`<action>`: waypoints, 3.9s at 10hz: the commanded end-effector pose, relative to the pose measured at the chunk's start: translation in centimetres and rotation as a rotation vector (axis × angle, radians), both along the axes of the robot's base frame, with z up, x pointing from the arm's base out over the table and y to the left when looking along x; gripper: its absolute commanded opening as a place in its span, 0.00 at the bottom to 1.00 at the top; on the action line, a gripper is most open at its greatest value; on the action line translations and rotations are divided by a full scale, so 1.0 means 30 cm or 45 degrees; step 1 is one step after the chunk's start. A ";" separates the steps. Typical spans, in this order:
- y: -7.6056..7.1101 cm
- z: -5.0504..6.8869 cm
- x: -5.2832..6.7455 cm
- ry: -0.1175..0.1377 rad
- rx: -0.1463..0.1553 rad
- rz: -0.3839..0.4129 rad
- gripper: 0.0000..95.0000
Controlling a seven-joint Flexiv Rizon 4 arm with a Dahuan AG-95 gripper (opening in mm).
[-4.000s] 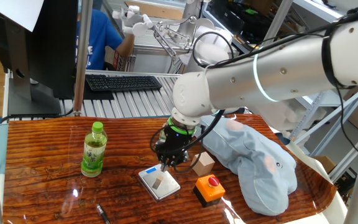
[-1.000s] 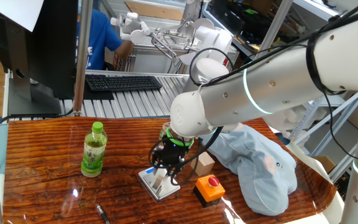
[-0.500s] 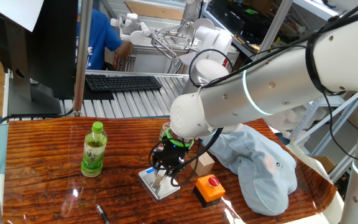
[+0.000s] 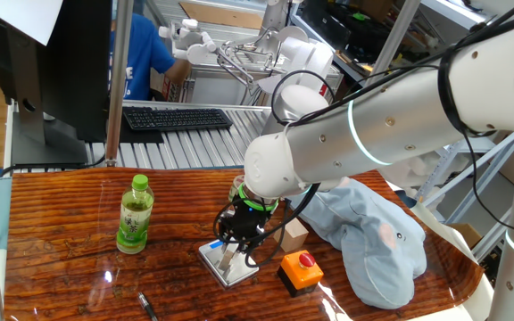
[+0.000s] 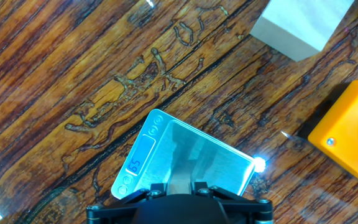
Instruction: Remove the object from the scale
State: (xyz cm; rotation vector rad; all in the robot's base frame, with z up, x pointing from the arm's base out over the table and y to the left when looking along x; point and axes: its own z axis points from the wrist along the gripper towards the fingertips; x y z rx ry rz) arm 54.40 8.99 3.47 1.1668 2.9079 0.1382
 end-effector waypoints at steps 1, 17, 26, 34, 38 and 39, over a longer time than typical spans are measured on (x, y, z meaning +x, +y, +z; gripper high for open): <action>0.000 0.001 0.000 0.000 0.000 0.000 0.20; 0.042 0.131 -0.052 0.035 0.005 0.063 0.00; 0.033 0.215 -0.089 0.084 0.023 0.148 0.00; 0.006 0.168 -0.271 0.081 -0.006 0.329 0.00; -0.075 0.117 -0.337 0.073 -0.004 0.433 0.00; -0.090 0.096 -0.366 0.071 -0.005 0.453 0.00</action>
